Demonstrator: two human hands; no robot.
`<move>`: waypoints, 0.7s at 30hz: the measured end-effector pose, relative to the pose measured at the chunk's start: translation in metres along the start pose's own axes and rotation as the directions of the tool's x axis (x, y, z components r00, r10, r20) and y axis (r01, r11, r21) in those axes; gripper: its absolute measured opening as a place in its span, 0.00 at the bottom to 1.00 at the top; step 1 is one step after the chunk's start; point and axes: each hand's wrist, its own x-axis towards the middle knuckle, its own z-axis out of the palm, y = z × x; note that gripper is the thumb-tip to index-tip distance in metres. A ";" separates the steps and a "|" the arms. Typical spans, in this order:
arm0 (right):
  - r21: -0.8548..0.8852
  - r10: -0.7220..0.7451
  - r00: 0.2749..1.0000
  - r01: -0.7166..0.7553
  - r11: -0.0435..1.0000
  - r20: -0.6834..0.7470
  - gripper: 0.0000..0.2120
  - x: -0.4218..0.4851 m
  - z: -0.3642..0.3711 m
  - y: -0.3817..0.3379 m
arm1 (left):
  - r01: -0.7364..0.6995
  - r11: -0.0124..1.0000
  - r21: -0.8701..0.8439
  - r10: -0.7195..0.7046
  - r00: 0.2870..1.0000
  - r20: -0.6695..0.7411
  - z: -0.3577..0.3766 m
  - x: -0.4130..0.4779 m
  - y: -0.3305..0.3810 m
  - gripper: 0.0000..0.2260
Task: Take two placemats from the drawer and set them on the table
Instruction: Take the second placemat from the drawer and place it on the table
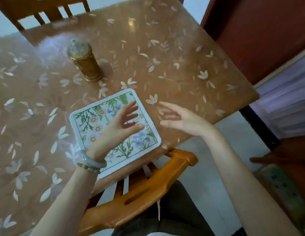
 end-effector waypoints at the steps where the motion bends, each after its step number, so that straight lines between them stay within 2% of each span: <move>1: 0.086 -0.015 0.996 0.022 0.996 -0.084 0.33 -0.019 -0.009 0.008 | -0.035 0.999 -0.025 0.035 0.999 0.025 0.013 0.003 0.010 0.36; 5: 0.312 -0.037 0.922 0.169 0.935 -0.386 0.38 -0.096 -0.032 0.046 | -0.166 0.983 -0.075 0.176 0.974 0.144 0.074 0.012 0.041 0.43; 9: 0.376 0.040 0.803 0.234 0.896 -0.595 0.41 -0.179 -0.046 0.091 | -0.215 0.972 -0.093 0.233 0.932 0.278 0.159 0.011 0.064 0.49; 13: 0.416 0.155 0.678 0.241 0.877 -0.719 0.44 -0.270 -0.053 0.147 | -0.229 0.972 -0.056 0.230 0.864 0.449 0.252 0.000 0.073 0.49; 16: 0.407 0.210 0.593 0.220 0.886 -0.777 0.44 -0.342 -0.054 0.194 | -0.243 0.969 -0.047 0.232 0.823 0.518 0.329 -0.017 0.076 0.45; 21: 0.429 0.307 0.483 0.164 0.888 -0.820 0.43 -0.455 -0.047 0.265 | -0.262 0.962 -0.073 0.250 0.750 0.613 0.451 -0.058 0.075 0.47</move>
